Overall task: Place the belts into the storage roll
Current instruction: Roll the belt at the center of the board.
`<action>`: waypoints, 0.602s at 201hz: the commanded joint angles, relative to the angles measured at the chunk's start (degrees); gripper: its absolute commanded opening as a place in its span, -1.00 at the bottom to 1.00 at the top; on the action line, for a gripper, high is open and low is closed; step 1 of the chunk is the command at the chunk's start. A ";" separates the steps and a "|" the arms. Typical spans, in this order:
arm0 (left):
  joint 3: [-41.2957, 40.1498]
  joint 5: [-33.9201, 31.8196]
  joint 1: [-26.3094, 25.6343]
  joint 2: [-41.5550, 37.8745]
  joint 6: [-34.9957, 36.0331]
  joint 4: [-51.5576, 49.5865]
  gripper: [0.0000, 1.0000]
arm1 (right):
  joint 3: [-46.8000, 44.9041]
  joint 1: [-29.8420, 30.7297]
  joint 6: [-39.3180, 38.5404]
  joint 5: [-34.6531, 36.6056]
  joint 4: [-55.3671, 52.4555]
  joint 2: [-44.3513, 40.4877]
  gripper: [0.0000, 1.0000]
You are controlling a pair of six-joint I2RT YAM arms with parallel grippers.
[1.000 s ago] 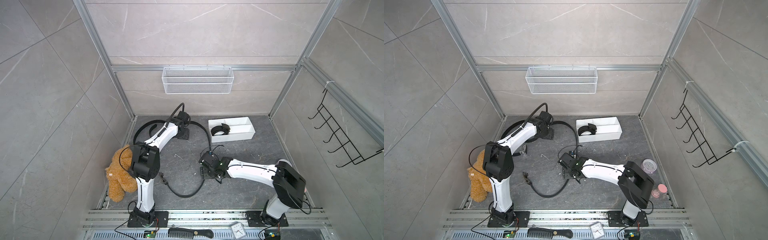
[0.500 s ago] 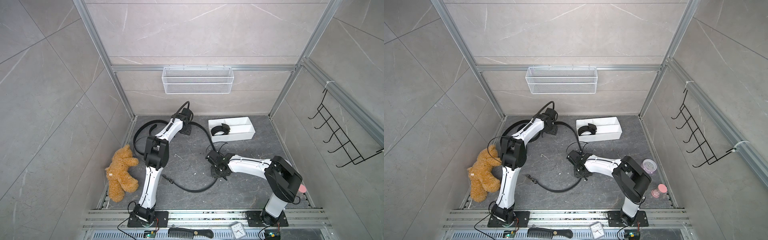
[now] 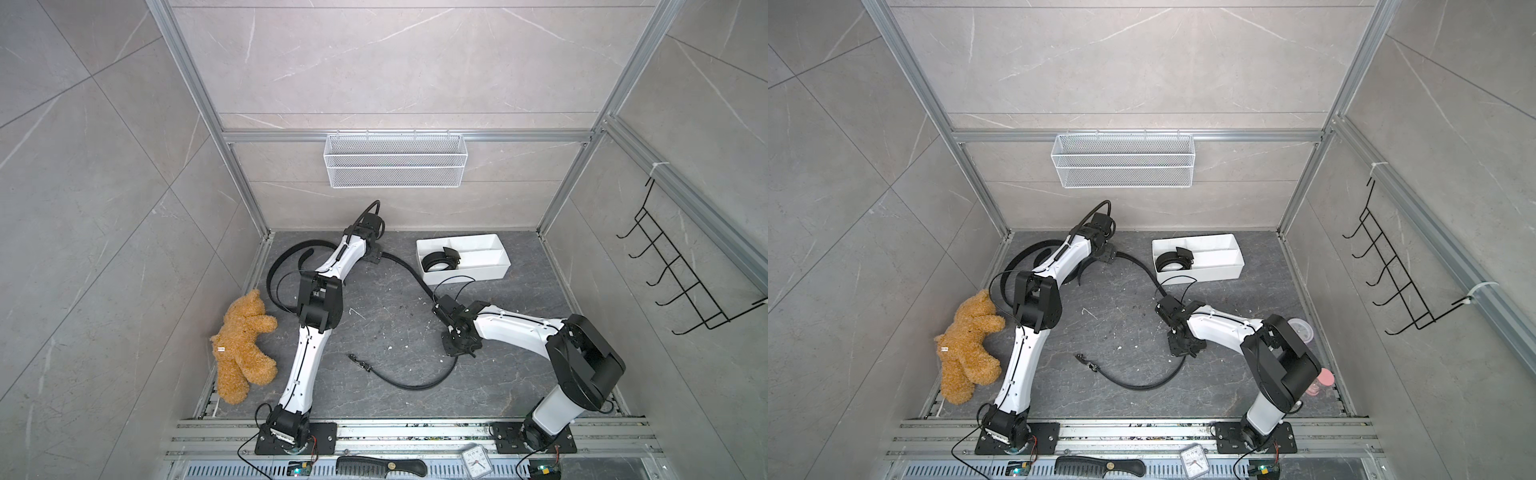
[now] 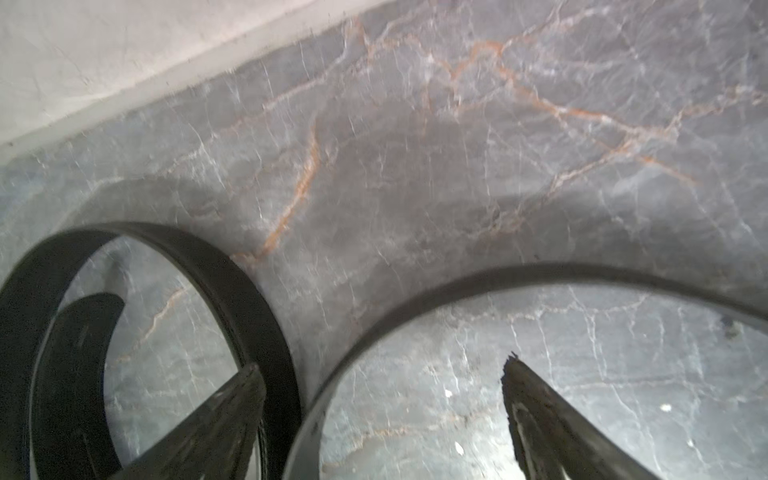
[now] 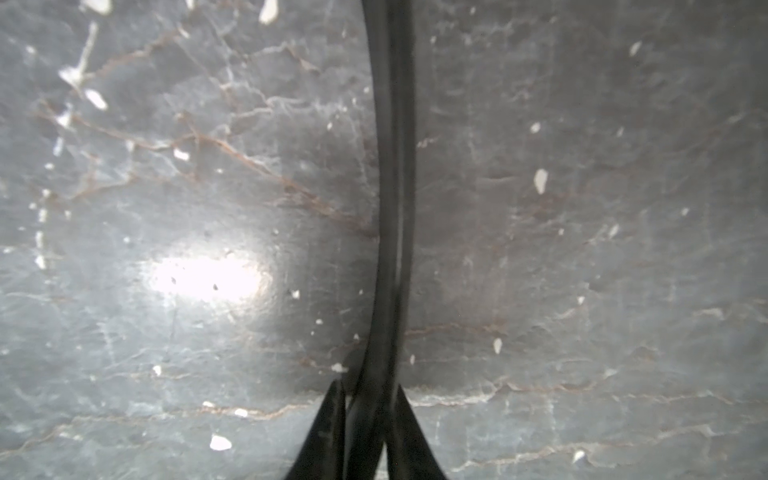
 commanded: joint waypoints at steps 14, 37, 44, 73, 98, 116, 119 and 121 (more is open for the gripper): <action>2.39 7.51 0.44 0.72 3.83 -0.62 0.74 | 0.40 -0.55 -1.60 -1.20 -1.68 -0.71 -0.57; 1.70 7.39 0.44 1.89 3.83 -1.86 0.69 | 0.74 -1.12 -1.78 -1.12 -1.82 -1.33 -0.57; 1.19 6.43 0.49 2.05 3.75 -1.61 0.65 | 0.75 -1.20 -1.78 -1.20 -1.83 -1.56 -0.56; 2.08 6.85 2.09 3.84 2.35 -2.47 0.56 | 0.46 -1.30 -1.53 -1.62 -2.05 -2.97 -0.57; 3.99 9.49 3.43 5.43 0.22 -5.67 0.12 | -0.16 -1.30 -0.75 -1.61 -2.33 -4.52 -0.57; 2.49 10.46 3.43 4.51 -0.65 -7.24 -0.24 | -0.18 -1.39 -0.47 -0.53 -2.99 -5.49 -0.57; 1.94 10.56 3.43 4.16 -0.93 -7.49 -0.30 | -0.21 -1.42 -0.46 -0.43 -3.04 -5.61 -0.57; 1.47 10.55 3.43 3.86 -1.05 -7.65 -0.36 | -0.22 -1.46 -0.46 -0.35 -3.08 -5.69 -0.57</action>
